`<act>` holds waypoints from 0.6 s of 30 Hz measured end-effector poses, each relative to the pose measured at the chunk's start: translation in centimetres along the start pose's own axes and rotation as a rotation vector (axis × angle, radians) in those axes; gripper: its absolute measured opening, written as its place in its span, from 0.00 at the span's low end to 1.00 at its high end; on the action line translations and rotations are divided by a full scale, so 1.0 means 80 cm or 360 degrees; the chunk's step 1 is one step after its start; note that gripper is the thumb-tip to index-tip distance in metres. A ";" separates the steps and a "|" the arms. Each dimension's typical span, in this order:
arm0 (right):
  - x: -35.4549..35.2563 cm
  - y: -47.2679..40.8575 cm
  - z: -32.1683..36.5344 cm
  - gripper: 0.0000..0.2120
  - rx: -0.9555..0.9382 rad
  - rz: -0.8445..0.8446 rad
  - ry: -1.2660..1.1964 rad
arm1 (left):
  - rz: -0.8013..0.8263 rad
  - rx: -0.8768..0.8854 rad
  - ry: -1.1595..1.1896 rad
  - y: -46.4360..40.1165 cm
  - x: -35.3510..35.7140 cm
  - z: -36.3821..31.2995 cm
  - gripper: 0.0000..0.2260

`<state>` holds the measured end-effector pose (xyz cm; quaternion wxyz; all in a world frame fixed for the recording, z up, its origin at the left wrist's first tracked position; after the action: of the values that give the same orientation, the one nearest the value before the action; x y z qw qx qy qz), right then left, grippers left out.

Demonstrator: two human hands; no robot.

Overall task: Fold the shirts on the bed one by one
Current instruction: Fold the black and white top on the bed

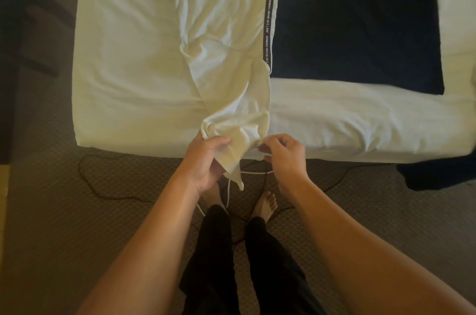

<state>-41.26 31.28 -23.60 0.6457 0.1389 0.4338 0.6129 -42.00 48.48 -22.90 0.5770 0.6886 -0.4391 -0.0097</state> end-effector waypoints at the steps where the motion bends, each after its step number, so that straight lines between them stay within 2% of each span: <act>1: -0.001 -0.002 -0.001 0.06 0.0068 0.0058 -0.0163 | -0.0009 -0.0014 0.0011 0.000 -0.001 0.000 0.21; 4: -0.004 -0.002 -0.003 0.06 0.0238 0.0311 -0.0734 | -0.0056 -0.0039 -0.0004 0.000 -0.006 -0.001 0.19; 7: -0.009 -0.001 -0.003 0.12 0.0350 0.0619 -0.0999 | -0.0158 -0.0029 0.0032 -0.002 -0.009 -0.003 0.17; 10: -0.008 -0.003 -0.008 0.20 0.0380 0.0790 -0.0940 | -0.0199 -0.0017 -0.0007 -0.003 -0.012 -0.004 0.17; 18: -0.018 -0.001 -0.030 0.26 0.0218 0.0798 -0.0391 | -0.0245 0.0046 -0.0222 -0.005 -0.028 0.003 0.18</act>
<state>-42.76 29.07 -24.53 0.5108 0.3583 0.3449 0.7012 -43.26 49.61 -24.42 0.5326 0.7262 -0.4241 -0.0956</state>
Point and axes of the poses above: each hand's wrist, its own y-axis away from the middle knuckle, its own x-axis out of the palm, z = x × y, the point moved 2 cm from there along -y, towards the middle knuckle, and after that the axes turned 15 degrees about y, right-handed, at the moved point
